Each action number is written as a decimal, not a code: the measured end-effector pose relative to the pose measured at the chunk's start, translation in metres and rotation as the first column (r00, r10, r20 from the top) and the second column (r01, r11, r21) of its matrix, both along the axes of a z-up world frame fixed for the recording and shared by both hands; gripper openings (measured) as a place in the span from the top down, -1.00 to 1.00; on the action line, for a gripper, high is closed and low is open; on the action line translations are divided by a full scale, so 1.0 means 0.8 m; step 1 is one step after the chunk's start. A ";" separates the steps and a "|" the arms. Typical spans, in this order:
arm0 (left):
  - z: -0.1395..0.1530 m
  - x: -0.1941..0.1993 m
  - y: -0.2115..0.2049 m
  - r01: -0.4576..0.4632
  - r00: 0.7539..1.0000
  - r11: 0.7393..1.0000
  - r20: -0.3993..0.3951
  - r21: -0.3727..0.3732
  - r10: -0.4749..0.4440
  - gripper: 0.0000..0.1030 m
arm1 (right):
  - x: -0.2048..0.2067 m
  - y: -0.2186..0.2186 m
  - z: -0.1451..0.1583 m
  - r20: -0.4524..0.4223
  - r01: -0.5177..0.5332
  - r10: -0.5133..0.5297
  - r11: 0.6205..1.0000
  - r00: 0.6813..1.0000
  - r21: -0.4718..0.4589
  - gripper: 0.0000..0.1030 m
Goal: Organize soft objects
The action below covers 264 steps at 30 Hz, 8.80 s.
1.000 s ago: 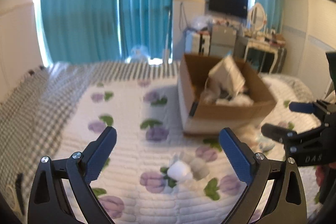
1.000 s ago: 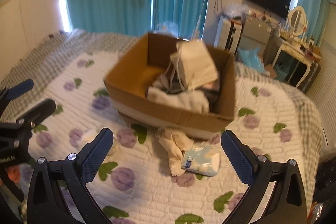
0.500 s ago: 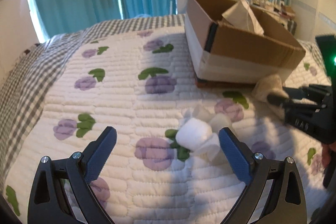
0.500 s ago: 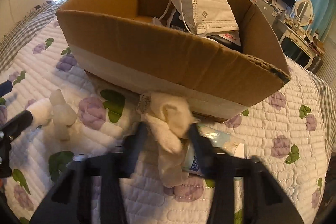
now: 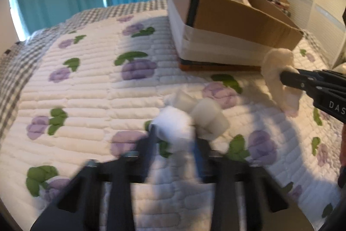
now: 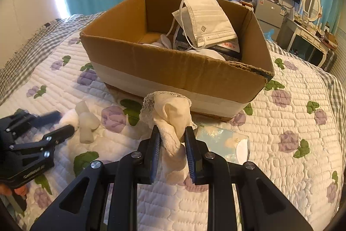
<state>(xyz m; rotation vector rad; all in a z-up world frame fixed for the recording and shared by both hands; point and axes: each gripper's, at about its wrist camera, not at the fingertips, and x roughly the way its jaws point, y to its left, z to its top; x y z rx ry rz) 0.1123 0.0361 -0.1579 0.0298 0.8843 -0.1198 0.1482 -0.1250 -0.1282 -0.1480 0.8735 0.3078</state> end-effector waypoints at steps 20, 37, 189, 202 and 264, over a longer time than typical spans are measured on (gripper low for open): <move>0.079 -0.071 0.010 -0.060 0.992 0.996 0.103 -0.069 0.067 0.71 | -0.072 -0.010 0.073 0.082 -0.008 -0.001 0.993 0.997 0.114 0.60; 0.228 -0.090 -0.052 0.019 0.924 1.000 0.383 -0.011 -0.014 0.70 | -0.124 -0.039 0.223 0.300 -0.028 -0.019 0.988 0.954 0.152 0.61; 0.173 -0.065 -0.073 0.053 0.982 0.997 0.182 -0.055 -0.043 0.39 | -0.115 -0.059 0.138 0.175 0.079 -0.099 0.990 0.980 0.118 -0.45; 0.222 0.041 -0.082 0.119 0.950 0.992 0.294 -0.030 -0.105 0.39 | -0.010 -0.056 0.207 0.275 0.044 -0.068 0.995 0.959 0.093 -0.45; 0.359 -0.089 0.000 -0.061 0.731 0.996 0.677 -0.065 0.089 -1.00 | -0.162 -0.064 0.383 0.656 0.012 -0.131 0.983 0.744 0.182 -1.00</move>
